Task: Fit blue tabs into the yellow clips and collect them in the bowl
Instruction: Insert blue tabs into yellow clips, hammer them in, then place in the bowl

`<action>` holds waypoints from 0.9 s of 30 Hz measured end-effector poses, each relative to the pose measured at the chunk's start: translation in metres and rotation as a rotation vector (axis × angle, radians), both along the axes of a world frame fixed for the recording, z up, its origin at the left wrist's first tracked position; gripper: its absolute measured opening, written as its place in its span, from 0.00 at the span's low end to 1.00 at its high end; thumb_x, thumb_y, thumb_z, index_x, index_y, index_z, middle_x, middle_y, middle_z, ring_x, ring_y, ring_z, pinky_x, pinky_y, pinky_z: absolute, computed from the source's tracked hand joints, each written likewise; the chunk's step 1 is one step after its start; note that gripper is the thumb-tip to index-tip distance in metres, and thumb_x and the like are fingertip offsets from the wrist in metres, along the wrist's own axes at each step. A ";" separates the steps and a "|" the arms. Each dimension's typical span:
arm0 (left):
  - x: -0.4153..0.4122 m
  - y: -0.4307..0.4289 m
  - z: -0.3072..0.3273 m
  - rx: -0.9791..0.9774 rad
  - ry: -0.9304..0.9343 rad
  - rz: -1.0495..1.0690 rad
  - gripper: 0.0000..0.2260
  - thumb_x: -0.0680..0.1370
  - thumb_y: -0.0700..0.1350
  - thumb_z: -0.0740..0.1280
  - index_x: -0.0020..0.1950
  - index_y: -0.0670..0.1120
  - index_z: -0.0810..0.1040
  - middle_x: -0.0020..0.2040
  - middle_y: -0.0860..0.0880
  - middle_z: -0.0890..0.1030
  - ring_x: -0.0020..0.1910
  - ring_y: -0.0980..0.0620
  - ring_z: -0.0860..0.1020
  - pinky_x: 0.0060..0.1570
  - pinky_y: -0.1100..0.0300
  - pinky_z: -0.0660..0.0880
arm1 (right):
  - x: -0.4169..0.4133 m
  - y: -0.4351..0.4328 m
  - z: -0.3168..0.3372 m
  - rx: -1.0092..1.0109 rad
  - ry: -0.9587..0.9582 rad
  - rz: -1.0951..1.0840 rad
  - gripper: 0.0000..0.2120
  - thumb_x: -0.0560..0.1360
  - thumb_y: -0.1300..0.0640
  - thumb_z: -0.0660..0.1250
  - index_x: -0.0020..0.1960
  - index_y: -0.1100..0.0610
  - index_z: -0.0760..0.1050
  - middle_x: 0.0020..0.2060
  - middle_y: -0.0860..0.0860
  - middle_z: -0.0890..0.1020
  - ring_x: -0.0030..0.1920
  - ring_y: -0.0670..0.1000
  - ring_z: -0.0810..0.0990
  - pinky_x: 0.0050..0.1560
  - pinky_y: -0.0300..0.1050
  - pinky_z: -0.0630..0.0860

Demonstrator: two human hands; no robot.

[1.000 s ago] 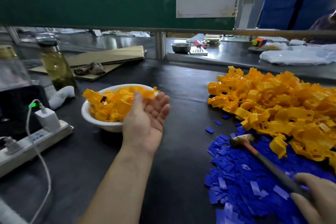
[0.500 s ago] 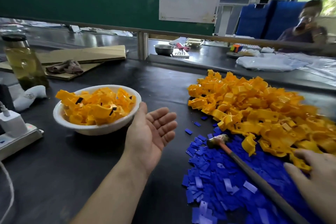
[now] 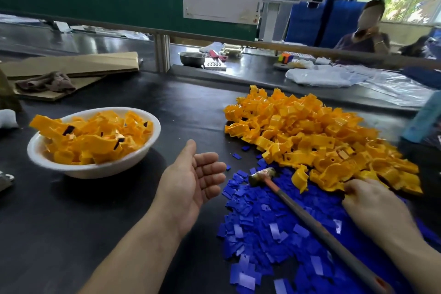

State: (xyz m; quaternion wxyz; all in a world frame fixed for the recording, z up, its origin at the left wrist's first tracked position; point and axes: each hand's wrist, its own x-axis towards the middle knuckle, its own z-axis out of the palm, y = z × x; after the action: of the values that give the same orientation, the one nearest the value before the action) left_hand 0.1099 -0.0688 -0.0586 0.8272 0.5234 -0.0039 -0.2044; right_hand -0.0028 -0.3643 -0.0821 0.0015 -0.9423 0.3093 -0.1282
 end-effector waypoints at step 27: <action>-0.048 -0.025 -0.003 0.002 -0.174 -0.584 0.08 0.73 0.37 0.71 0.50 0.44 0.85 0.43 0.39 0.83 0.37 0.48 0.83 0.35 0.60 0.80 | -0.049 0.110 0.029 1.075 -0.594 0.438 0.13 0.72 0.43 0.60 0.55 0.39 0.75 0.41 0.45 0.84 0.39 0.46 0.83 0.38 0.34 0.78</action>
State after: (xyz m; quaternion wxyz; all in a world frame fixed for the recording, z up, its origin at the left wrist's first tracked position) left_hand 0.0624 -0.0941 -0.0619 0.7296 0.5165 -0.2249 -0.3877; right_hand -0.0521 -0.2547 -0.0531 0.5841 -0.7759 0.1174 -0.2074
